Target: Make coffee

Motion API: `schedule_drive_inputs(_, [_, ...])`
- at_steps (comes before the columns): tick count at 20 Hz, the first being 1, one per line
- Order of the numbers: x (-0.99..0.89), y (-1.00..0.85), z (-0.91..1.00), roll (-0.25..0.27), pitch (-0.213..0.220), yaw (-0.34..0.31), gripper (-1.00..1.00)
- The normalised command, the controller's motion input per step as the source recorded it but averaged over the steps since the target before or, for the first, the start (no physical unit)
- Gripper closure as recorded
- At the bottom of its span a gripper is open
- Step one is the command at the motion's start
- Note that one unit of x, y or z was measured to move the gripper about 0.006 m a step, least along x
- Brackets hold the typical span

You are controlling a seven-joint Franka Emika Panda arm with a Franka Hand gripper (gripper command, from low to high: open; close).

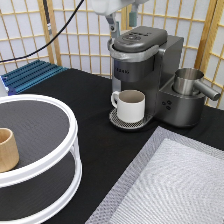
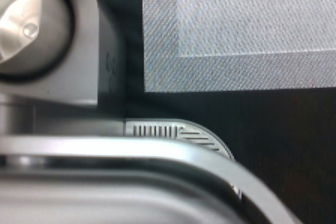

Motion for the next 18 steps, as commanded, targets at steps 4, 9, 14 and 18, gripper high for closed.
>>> schedule_drive_inputs(4, [-0.11,0.21,-0.05,-0.064,-0.029,0.082,-1.00])
schedule_drive_inputs(9, [0.28,0.00,-0.02,-0.021,-0.001,0.027,-1.00])
schedule_drive_inputs(14, [0.44,-0.23,0.00,0.022,0.017,0.001,-1.00])
schedule_drive_inputs(18, [0.14,-0.04,-0.05,0.001,0.007,0.000,-1.00])
